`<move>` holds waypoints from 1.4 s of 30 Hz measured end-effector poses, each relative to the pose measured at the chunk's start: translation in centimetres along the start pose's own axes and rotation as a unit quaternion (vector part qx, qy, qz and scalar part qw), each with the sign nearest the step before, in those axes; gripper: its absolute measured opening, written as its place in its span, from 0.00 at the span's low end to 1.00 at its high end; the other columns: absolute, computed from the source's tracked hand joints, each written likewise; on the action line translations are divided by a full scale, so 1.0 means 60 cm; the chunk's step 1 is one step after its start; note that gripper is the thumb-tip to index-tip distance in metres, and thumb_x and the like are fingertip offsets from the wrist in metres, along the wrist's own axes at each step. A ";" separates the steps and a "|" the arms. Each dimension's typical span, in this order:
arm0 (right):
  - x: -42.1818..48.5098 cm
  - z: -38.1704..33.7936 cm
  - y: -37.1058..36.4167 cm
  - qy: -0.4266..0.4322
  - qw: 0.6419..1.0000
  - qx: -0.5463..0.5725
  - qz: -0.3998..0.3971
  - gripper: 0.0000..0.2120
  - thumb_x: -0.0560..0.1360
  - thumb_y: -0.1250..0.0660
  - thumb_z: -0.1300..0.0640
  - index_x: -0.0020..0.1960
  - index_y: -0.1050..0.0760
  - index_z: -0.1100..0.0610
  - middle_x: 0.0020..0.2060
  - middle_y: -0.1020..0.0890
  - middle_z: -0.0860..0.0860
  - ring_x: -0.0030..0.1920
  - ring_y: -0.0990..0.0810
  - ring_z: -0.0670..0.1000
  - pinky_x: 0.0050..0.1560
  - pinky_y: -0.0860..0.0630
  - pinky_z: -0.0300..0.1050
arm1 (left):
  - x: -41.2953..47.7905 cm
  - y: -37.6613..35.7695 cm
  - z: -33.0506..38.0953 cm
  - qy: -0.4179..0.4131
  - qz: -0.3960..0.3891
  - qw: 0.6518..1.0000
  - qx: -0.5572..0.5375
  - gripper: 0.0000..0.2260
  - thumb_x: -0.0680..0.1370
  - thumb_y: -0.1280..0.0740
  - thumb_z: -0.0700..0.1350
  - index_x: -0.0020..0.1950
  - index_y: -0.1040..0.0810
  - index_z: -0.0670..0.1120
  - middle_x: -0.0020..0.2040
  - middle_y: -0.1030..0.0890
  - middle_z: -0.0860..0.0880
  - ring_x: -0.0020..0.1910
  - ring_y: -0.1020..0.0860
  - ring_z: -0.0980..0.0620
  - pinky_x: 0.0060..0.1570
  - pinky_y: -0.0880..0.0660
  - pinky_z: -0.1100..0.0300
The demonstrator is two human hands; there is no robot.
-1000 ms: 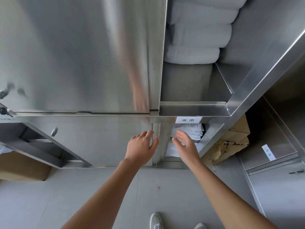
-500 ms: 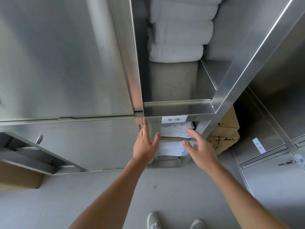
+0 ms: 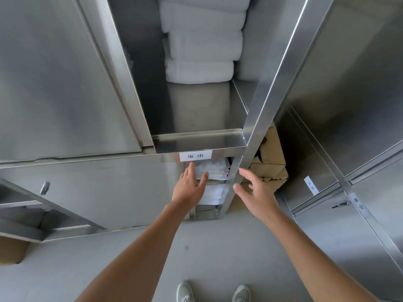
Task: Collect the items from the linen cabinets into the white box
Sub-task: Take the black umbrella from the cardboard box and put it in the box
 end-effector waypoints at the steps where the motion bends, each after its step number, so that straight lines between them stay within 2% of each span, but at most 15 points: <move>1: -0.003 0.005 0.009 -0.001 1.000 0.000 0.003 0.36 0.72 0.40 0.33 0.77 0.34 0.45 0.74 0.28 0.40 0.74 0.32 0.42 0.74 0.32 0.54 | 0.002 -0.008 0.011 -0.006 -0.009 1.000 0.004 0.33 0.79 0.50 0.64 0.79 0.52 0.50 0.79 0.43 0.49 0.77 0.43 0.47 0.73 0.40 0.49; 4: -0.010 0.019 0.035 -0.008 1.000 0.003 0.005 0.36 0.73 0.39 0.34 0.78 0.35 0.45 0.75 0.30 0.40 0.75 0.33 0.42 0.75 0.33 0.53 | 0.002 -0.023 0.043 -0.024 -0.014 0.999 0.020 0.30 0.80 0.50 0.63 0.78 0.50 0.51 0.78 0.40 0.50 0.75 0.39 0.46 0.68 0.35 0.48; 7: -0.013 0.036 0.056 -0.012 1.000 0.001 0.004 0.32 0.77 0.37 0.38 0.78 0.36 0.44 0.75 0.31 0.39 0.75 0.34 0.43 0.75 0.34 0.53 | -0.001 -0.030 0.067 -0.030 -0.020 0.998 0.051 0.30 0.79 0.50 0.64 0.77 0.45 0.50 0.76 0.37 0.51 0.72 0.35 0.46 0.64 0.31 0.48; 13: -0.014 0.032 0.085 0.004 1.000 0.010 0.004 0.33 0.76 0.38 0.36 0.78 0.37 0.42 0.75 0.31 0.39 0.75 0.33 0.44 0.75 0.33 0.54 | -0.017 0.018 0.116 -0.081 0.026 0.987 0.134 0.27 0.80 0.50 0.63 0.74 0.38 0.50 0.72 0.31 0.50 0.69 0.32 0.49 0.60 0.30 0.51; 16: -0.008 0.020 0.102 0.024 1.000 0.012 0.008 0.31 0.78 0.36 0.39 0.79 0.37 0.44 0.75 0.31 0.40 0.76 0.34 0.44 0.76 0.33 0.54 | -0.030 0.053 0.146 -0.104 0.057 0.980 0.157 0.27 0.80 0.50 0.63 0.74 0.37 0.50 0.70 0.29 0.50 0.69 0.33 0.49 0.64 0.32 0.51; 20: -0.003 0.006 0.130 0.050 0.999 0.003 0.017 0.30 0.79 0.36 0.41 0.79 0.37 0.45 0.75 0.30 0.42 0.75 0.33 0.46 0.75 0.34 0.52 | -0.054 0.082 0.203 -0.149 0.109 0.957 0.223 0.26 0.79 0.51 0.64 0.70 0.33 0.50 0.67 0.26 0.51 0.67 0.30 0.48 0.64 0.33 0.52; 27: -0.005 0.003 0.197 0.079 0.994 -0.043 0.064 0.29 0.80 0.36 0.40 0.78 0.36 0.45 0.75 0.29 0.42 0.75 0.32 0.47 0.72 0.32 0.51 | -0.097 0.084 0.307 -0.228 0.176 0.915 0.281 0.20 0.80 0.47 0.60 0.59 0.24 0.50 0.53 0.19 0.53 0.52 0.22 0.48 0.51 0.28 0.53; 31: -0.006 0.009 0.237 0.068 0.992 -0.051 0.093 0.28 0.79 0.36 0.39 0.77 0.35 0.44 0.74 0.28 0.42 0.74 0.31 0.47 0.69 0.32 0.47 | -0.095 0.063 0.363 -0.269 0.162 0.902 0.296 0.20 0.81 0.50 0.60 0.56 0.23 0.51 0.51 0.20 0.55 0.50 0.22 0.51 0.51 0.27 0.55; 34: -0.004 0.018 0.267 0.057 0.990 -0.055 0.117 0.28 0.79 0.36 0.39 0.77 0.35 0.44 0.74 0.28 0.42 0.74 0.30 0.47 0.68 0.31 0.46 | -0.081 0.035 0.403 -0.304 0.147 0.892 0.302 0.21 0.81 0.51 0.61 0.51 0.24 0.50 0.46 0.20 0.54 0.45 0.22 0.51 0.47 0.27 0.56; 38: -0.011 0.045 0.300 0.020 0.988 -0.062 0.142 0.29 0.79 0.36 0.39 0.78 0.35 0.44 0.74 0.28 0.42 0.74 0.31 0.47 0.70 0.30 0.49 | -0.053 -0.008 0.424 -0.336 0.123 0.892 0.276 0.20 0.81 0.49 0.60 0.57 0.23 0.51 0.49 0.18 0.53 0.46 0.20 0.50 0.47 0.26 0.55; 42: -0.005 0.085 0.324 -0.014 0.986 -0.072 0.150 0.29 0.79 0.37 0.37 0.77 0.35 0.44 0.74 0.28 0.45 0.74 0.30 0.48 0.69 0.29 0.51 | -0.025 -0.051 0.438 -0.342 0.088 0.901 0.254 0.20 0.80 0.51 0.61 0.56 0.24 0.52 0.49 0.19 0.55 0.45 0.20 0.51 0.47 0.27 0.56</move>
Point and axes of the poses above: each hand's wrist, its own x-axis towards the middle knuckle, its own y-axis out of the back of the hand, z = x × y, the point moved 8 cm from there along x, towards the middle knuckle
